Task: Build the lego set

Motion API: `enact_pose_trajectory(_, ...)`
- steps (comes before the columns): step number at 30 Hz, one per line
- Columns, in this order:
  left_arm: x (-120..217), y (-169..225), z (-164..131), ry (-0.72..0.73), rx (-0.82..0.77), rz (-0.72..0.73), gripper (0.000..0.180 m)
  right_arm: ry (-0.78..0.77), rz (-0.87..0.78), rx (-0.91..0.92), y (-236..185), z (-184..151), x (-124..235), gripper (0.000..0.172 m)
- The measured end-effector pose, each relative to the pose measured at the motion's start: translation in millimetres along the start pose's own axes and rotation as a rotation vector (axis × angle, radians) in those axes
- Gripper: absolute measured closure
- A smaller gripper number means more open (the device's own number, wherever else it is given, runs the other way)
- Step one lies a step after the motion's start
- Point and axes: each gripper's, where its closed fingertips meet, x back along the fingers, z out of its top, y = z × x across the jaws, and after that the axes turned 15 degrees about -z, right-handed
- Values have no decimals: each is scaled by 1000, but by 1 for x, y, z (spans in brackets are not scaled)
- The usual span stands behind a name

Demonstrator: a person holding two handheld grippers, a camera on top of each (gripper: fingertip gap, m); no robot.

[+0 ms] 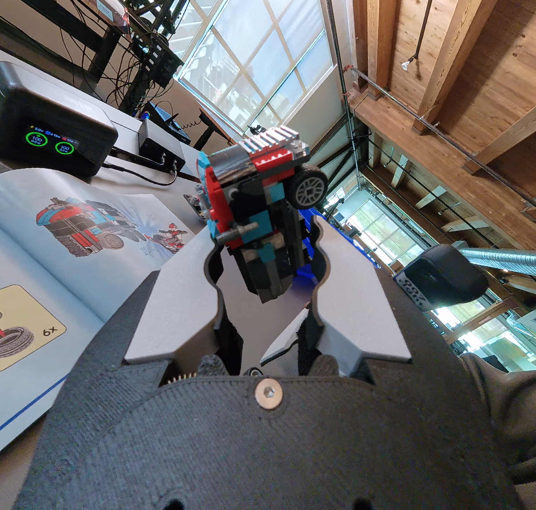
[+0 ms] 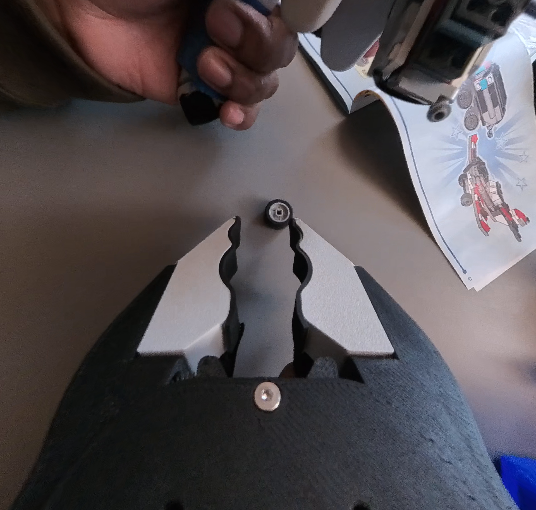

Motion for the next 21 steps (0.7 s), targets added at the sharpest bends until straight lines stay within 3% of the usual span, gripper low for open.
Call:
enact_pose_trajectory(11,0,2,0,0,-1,-6,119,-23,-67,-9,10,1,-10,149)
enact_pose_trajectory(15,-1,1,-2,-5,1,-5,119,-27,-109,20,25,-11,19,149)
enact_pose_trajectory(21,-4,1,-8,-24,-2,-6,119,-100,-129,-29,57,-79,83,149)
